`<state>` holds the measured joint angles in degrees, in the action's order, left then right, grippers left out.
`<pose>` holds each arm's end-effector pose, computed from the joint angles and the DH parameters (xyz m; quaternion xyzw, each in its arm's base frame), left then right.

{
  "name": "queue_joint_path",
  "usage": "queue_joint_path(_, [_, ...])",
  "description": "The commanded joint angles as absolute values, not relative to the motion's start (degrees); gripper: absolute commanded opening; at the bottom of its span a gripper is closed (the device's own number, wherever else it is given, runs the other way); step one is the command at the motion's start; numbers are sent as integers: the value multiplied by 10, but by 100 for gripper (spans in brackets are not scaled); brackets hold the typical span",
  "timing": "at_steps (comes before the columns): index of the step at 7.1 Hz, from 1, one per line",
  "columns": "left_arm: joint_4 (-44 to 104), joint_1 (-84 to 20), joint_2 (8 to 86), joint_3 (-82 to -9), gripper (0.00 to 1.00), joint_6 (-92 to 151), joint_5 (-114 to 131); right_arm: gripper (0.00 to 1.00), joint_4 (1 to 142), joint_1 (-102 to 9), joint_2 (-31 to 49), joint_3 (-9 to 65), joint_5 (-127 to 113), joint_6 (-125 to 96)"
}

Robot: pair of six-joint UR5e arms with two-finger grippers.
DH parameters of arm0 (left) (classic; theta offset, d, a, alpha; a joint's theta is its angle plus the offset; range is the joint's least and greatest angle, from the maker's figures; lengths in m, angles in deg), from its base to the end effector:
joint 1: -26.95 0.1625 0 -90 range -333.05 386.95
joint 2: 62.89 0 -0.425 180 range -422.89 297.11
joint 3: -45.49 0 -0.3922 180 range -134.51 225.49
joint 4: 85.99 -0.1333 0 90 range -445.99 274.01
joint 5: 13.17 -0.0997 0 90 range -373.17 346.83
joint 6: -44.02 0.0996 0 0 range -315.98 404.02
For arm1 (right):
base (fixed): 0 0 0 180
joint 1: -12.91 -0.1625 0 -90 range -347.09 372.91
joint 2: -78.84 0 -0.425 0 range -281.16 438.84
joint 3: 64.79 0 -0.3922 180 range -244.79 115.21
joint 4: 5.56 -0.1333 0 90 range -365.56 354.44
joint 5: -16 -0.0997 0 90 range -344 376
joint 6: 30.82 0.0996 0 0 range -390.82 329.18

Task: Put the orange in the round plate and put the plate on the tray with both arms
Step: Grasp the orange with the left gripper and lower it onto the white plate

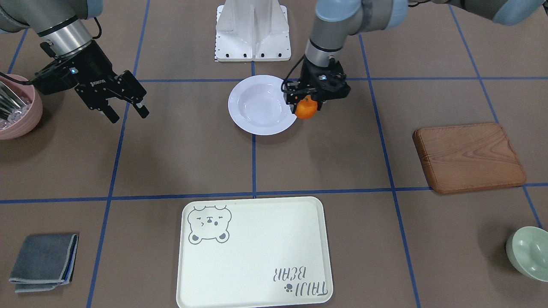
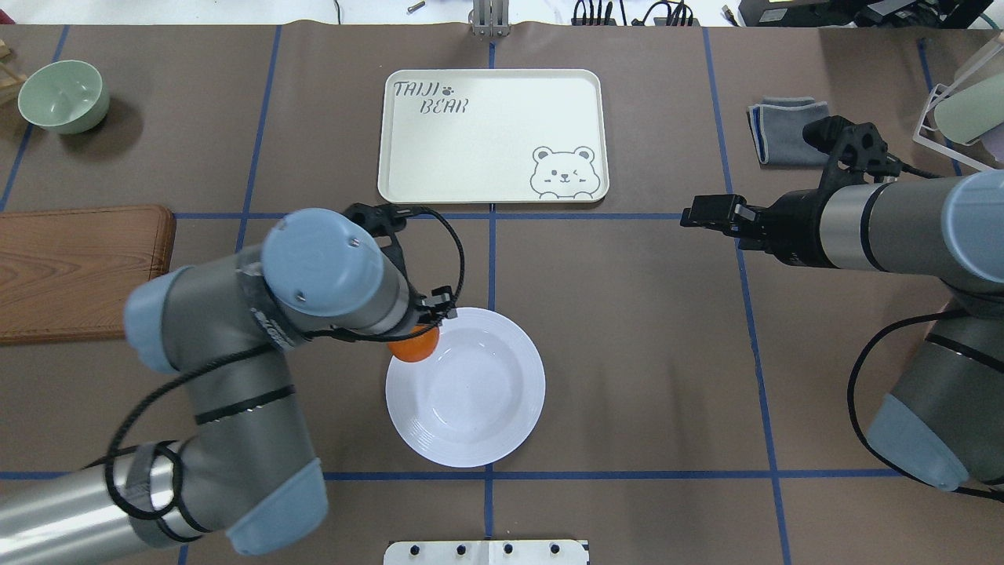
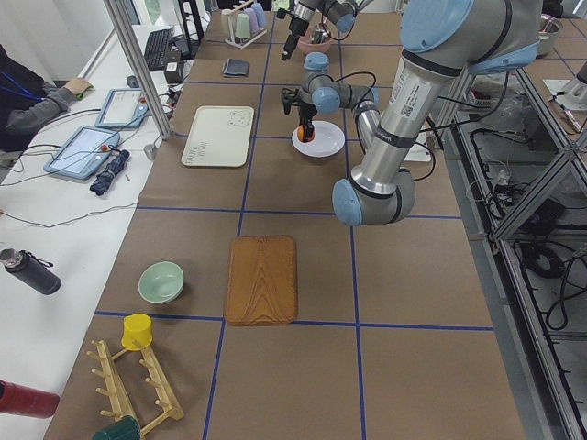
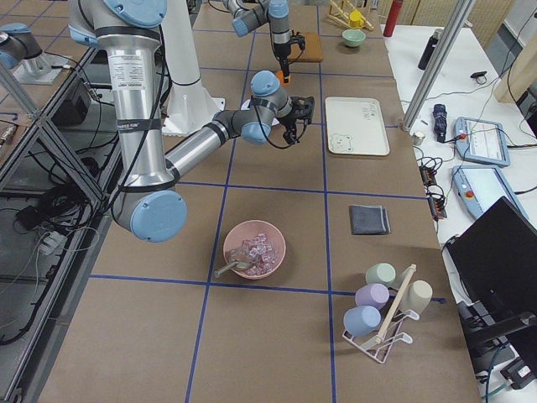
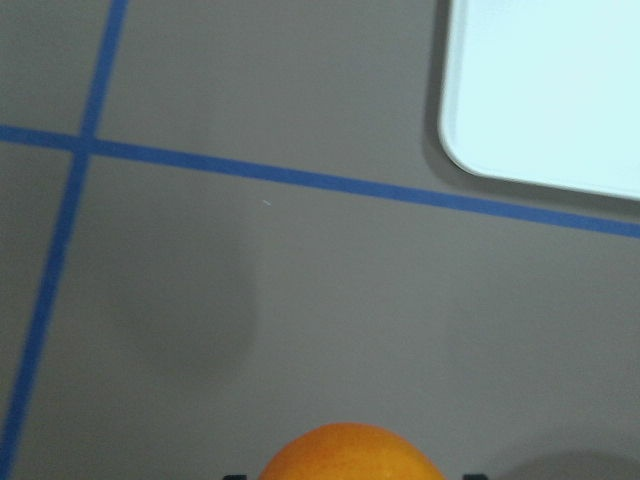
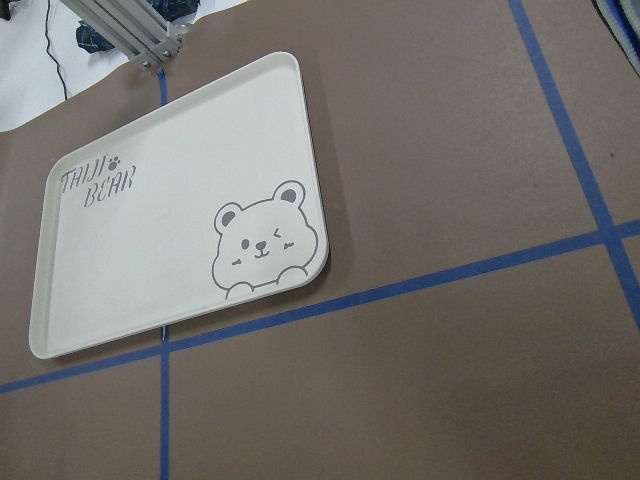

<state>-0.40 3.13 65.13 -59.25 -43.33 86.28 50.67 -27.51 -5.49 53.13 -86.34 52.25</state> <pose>0.5371 -0.3650 0.1759 0.0203 0.4145 -0.1339 0.8999 -0.3057 -0.4074 0.3139 0.1395 -0.5409 0.1813 0.8094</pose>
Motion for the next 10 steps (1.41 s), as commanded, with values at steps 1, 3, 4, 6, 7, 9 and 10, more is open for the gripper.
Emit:
queue_joint_path(1, [1, 81, 721, -500, 0, -474, 821, 100, 504, -266, -54, 532, -854, 528])
queue_joint_path(3, [27, 89, 716, -479, 36, -470, 819, 100, 504, -266, -52, 532, -855, 528])
queue_joint_path(4, [27, 89, 715, -476, 76, -469, 808, 100, 504, -265, -51, 532, -854, 528])
queue_joint_path(6, [27, 92, 711, -472, 98, -469, 799, 100, 504, -261, -51, 532, -853, 528])
queue_joint_path(7, [27, 91, 706, -481, 98, -469, 799, 100, 504, -254, -51, 531, -844, 528])
queue_joint_path(9, [19, 55, 671, -589, 98, -425, 821, 98, 460, -227, -51, 530, -813, 620])
queue_joint_path(10, [-3, 7, 638, -630, 98, -364, 873, 98, 437, -202, -54, 531, -788, 654])
